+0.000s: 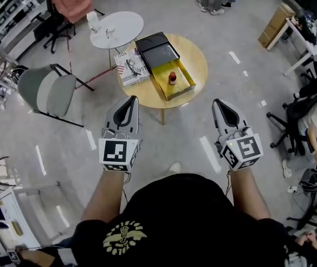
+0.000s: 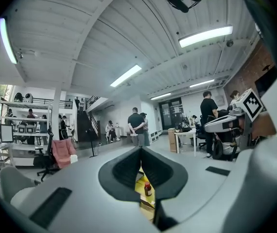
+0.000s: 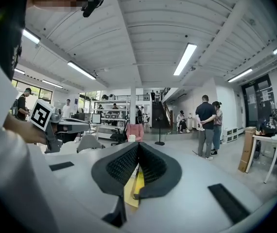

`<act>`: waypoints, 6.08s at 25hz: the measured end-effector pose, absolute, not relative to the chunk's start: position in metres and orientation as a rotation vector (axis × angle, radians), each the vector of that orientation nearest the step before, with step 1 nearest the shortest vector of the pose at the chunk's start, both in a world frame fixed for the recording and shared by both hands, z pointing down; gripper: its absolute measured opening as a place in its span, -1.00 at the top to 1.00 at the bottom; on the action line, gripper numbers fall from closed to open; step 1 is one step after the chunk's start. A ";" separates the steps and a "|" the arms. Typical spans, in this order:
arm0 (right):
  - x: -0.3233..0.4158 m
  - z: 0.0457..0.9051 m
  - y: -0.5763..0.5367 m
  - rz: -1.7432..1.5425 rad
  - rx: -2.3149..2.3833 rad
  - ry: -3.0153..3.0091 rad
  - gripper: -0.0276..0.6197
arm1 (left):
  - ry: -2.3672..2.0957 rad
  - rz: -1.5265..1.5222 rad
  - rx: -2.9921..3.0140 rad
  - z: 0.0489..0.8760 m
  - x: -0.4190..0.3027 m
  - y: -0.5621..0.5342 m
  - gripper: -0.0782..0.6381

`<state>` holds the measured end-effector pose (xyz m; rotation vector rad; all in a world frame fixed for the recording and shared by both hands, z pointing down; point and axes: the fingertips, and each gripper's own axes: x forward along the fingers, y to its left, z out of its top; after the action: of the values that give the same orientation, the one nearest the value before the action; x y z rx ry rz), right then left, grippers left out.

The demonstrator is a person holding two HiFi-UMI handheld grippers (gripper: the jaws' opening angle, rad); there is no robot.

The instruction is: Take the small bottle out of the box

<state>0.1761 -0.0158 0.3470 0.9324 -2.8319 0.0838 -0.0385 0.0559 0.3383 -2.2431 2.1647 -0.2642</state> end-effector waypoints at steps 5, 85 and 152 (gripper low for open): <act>0.173 0.346 -0.039 0.102 0.927 -2.846 0.87 | 2.177 -0.283 -2.223 0.337 -0.041 0.042 0.74; 0.020 0.356 -0.215 0.053 1.118 -2.706 0.87 | 1.849 -0.269 -2.468 0.348 -0.172 -0.200 0.73; -0.041 0.710 -0.264 0.331 0.492 -2.409 0.31 | 1.976 -0.574 -2.519 0.512 -0.164 -0.260 0.73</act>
<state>-0.0409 -0.2642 0.7103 0.4922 -2.4089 0.3314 -0.1638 -0.2596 0.5124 -2.5185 1.9757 -0.5744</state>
